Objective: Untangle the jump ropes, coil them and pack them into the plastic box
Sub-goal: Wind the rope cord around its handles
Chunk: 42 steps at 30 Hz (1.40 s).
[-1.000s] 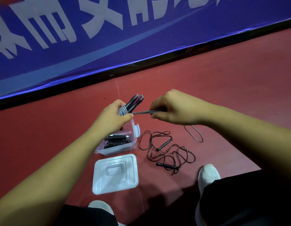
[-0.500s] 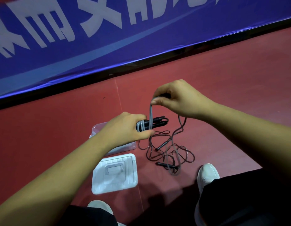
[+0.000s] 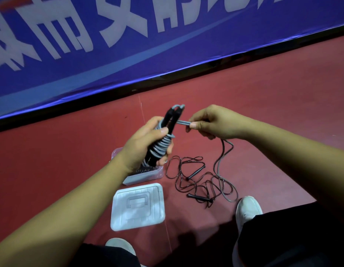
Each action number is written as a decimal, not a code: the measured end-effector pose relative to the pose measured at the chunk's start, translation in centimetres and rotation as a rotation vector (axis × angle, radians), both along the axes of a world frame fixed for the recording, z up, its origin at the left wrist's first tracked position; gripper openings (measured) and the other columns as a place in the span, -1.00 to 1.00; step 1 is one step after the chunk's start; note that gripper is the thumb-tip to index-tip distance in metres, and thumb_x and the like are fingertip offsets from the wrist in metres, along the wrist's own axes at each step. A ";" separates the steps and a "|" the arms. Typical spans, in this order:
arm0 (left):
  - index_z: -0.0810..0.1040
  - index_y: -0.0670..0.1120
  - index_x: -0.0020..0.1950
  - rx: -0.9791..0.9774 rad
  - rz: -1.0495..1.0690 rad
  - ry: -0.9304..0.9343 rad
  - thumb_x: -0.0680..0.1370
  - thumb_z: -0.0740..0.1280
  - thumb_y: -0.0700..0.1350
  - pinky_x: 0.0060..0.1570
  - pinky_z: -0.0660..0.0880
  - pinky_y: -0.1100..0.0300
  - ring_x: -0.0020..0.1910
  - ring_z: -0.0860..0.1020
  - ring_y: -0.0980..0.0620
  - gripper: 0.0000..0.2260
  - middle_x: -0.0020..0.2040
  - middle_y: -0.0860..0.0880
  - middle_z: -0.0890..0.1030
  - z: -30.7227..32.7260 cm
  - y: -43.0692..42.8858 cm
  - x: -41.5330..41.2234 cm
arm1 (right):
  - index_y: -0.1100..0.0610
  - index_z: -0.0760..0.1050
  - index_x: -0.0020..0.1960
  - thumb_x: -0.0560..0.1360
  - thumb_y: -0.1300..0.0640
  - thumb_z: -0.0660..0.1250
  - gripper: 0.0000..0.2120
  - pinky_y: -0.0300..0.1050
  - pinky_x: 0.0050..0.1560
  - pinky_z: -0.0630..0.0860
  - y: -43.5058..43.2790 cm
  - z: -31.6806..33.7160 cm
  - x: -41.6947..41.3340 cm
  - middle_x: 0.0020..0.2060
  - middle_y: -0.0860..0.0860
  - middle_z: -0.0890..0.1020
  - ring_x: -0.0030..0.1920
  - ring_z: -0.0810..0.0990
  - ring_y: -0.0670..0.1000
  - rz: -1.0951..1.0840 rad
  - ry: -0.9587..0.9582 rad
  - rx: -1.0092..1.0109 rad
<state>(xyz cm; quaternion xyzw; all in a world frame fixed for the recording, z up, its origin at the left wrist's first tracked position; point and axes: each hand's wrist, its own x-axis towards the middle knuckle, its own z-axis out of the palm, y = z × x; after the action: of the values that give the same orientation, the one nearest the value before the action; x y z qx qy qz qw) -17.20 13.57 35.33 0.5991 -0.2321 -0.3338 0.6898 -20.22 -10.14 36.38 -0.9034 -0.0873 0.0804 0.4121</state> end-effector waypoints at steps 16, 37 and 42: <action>0.38 -0.06 -0.08 0.108 0.280 0.089 0.52 0.37 -0.08 -0.50 0.44 0.18 -0.48 0.49 -0.09 -0.83 -0.25 -0.16 0.56 0.7 1.3 2.3 | 0.02 0.59 -0.11 0.58 0.01 0.34 -0.86 -0.41 -0.40 0.31 0.4 1.5 -1.0 -0.41 -0.12 0.50 -0.41 0.45 -0.22 0.044 -0.115 -0.184; 0.54 0.19 0.02 1.182 -0.072 -1.014 0.32 0.26 0.51 -0.33 0.49 0.11 -0.29 0.56 0.06 -0.51 -0.29 0.06 0.58 -0.5 -0.6 -0.3 | 0.07 0.67 -0.04 0.55 0.08 0.37 -0.88 -0.09 -0.16 0.52 2.7 1.9 -2.0 -0.20 -0.06 0.70 -0.21 0.61 -0.11 0.130 -0.328 -0.209; 0.49 0.38 -0.11 0.971 -0.205 -1.002 0.40 0.22 0.49 -0.38 0.41 0.07 -0.39 0.49 0.06 -0.74 -0.31 -0.04 0.56 -0.2 -0.3 -0.3 | 0.10 0.69 -0.10 0.47 0.01 0.47 -0.84 -0.33 -0.29 0.43 2.1 1.7 -1.4 -0.33 -0.09 0.65 -0.30 0.56 -0.21 0.021 -0.291 -0.122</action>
<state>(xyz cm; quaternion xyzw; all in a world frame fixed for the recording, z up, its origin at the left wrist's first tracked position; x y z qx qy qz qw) -17.54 13.24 35.09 0.8958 -0.4020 -0.1469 0.1197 -21.63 -8.04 38.09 -0.9280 -0.1504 -0.0418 0.3384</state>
